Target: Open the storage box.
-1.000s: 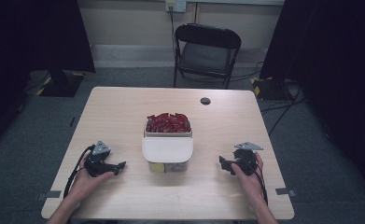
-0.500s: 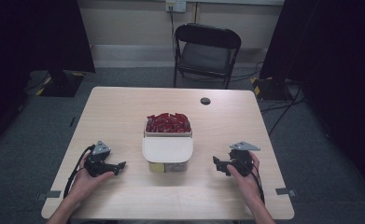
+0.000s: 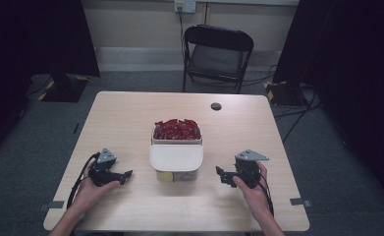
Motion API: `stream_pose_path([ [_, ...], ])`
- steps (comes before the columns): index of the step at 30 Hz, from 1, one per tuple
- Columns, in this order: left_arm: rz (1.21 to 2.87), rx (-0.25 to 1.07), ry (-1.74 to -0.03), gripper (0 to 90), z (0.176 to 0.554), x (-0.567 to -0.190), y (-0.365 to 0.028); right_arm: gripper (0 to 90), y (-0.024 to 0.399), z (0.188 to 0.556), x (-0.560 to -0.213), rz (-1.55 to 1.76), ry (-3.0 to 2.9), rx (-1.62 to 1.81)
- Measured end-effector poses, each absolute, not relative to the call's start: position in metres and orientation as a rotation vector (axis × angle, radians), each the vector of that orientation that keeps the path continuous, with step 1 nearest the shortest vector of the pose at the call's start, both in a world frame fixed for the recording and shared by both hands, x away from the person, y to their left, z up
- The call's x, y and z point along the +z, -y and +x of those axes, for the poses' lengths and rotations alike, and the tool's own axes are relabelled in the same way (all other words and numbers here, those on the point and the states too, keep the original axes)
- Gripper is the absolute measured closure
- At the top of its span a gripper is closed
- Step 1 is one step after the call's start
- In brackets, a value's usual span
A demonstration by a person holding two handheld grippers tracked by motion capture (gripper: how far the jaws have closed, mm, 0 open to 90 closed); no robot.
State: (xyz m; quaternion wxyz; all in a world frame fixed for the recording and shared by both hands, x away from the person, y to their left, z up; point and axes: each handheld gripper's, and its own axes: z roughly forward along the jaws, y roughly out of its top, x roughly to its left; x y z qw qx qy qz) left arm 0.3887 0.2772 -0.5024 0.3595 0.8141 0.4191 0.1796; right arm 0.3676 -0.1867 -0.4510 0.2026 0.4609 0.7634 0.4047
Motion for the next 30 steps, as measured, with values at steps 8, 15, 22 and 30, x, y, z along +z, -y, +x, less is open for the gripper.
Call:
stream_pose_path([
  [8,2.099,0.464,-1.081,12.8,0.389,-0.502,-0.277,14.9,0.177,0.362,-0.447,1.236,-2.164,1.166],
  [15,2.099,0.463,-1.082,12.9,0.389,-0.502,-0.277,14.7,0.164,0.356,-0.444,1.196,-2.195,1.204],
  [22,2.099,0.463,-1.081,12.8,0.389,-0.502,-0.277,14.6,0.151,0.350,-0.444,1.155,-2.226,1.232],
  [30,2.099,0.463,-1.082,12.8,0.389,-0.502,-0.277,14.6,0.135,0.346,-0.447,1.123,-2.268,1.241],
])
